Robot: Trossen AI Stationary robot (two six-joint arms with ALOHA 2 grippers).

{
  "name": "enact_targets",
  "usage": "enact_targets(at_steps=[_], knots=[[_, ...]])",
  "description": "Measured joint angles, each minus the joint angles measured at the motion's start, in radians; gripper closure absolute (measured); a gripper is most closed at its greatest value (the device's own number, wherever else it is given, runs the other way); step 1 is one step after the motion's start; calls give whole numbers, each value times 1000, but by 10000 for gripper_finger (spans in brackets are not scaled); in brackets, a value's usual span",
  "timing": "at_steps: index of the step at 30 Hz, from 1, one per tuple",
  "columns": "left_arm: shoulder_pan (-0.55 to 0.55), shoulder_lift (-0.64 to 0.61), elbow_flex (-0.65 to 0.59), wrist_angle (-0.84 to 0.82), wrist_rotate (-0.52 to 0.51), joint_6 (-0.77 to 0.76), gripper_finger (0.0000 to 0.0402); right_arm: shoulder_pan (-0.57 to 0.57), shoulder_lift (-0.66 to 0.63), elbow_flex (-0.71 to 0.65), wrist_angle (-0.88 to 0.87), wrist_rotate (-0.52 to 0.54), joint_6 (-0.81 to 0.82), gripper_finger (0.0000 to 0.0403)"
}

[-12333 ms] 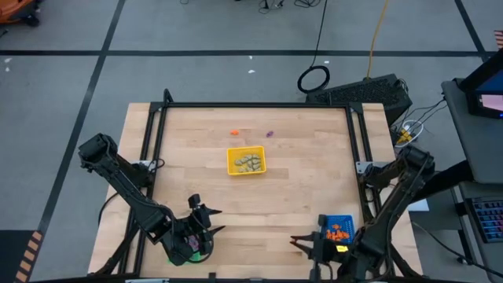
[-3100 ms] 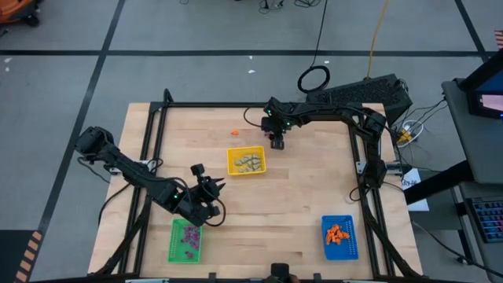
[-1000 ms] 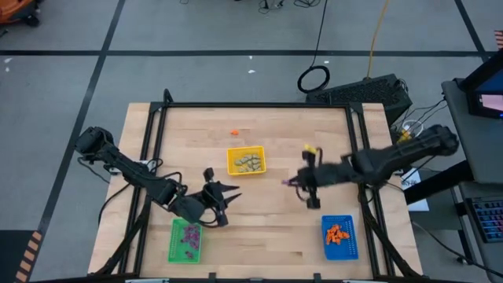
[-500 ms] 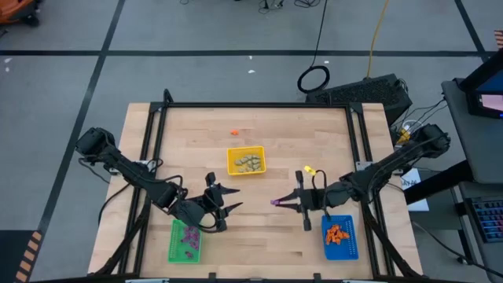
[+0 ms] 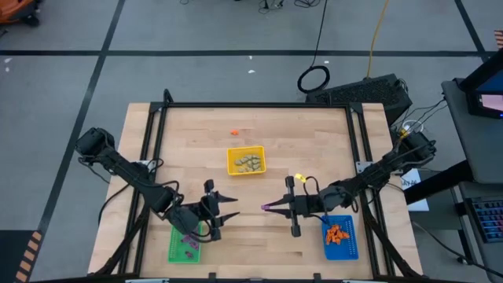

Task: Sort Halloween decoration
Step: Put the purple skeleton toy in the green basket

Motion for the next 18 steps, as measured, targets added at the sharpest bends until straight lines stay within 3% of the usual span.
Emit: enact_targets(at_steps=[18], knots=[[0, 0, 0, 0, 0, 0, 214, 0, -1, 0, 23, -2, -23, 394]])
